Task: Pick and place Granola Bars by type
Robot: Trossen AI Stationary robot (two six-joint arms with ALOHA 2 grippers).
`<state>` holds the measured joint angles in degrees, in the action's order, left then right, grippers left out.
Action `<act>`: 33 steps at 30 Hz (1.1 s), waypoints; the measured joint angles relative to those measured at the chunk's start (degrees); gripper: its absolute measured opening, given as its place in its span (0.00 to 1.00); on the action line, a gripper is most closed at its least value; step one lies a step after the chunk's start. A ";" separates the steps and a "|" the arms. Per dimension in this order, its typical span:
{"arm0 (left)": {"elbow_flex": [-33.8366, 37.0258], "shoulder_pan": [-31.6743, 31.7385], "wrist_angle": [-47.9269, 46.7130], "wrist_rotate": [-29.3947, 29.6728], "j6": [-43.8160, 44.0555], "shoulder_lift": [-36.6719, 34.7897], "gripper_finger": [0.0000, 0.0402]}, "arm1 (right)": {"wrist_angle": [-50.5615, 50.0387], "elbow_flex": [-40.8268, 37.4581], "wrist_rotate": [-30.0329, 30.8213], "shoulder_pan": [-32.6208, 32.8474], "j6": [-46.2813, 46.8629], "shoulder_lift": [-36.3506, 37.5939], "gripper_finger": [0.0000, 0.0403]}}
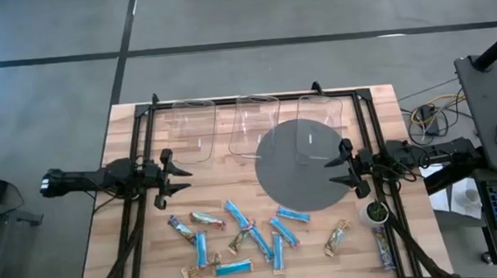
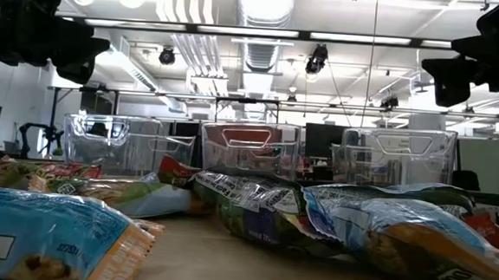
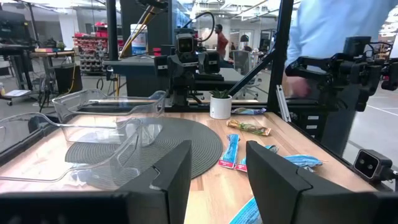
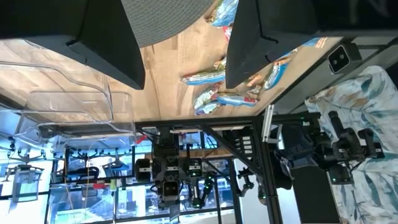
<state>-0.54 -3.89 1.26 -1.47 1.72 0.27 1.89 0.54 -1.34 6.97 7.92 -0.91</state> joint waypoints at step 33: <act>0.02 0.01 -0.02 0.00 0.00 -0.02 0.34 | 0.17 0.00 1.46 -0.01 3.00 0.02 0.53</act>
<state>-0.52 -3.88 1.23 -1.47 1.72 0.25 2.07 0.54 0.12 6.96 10.93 -0.89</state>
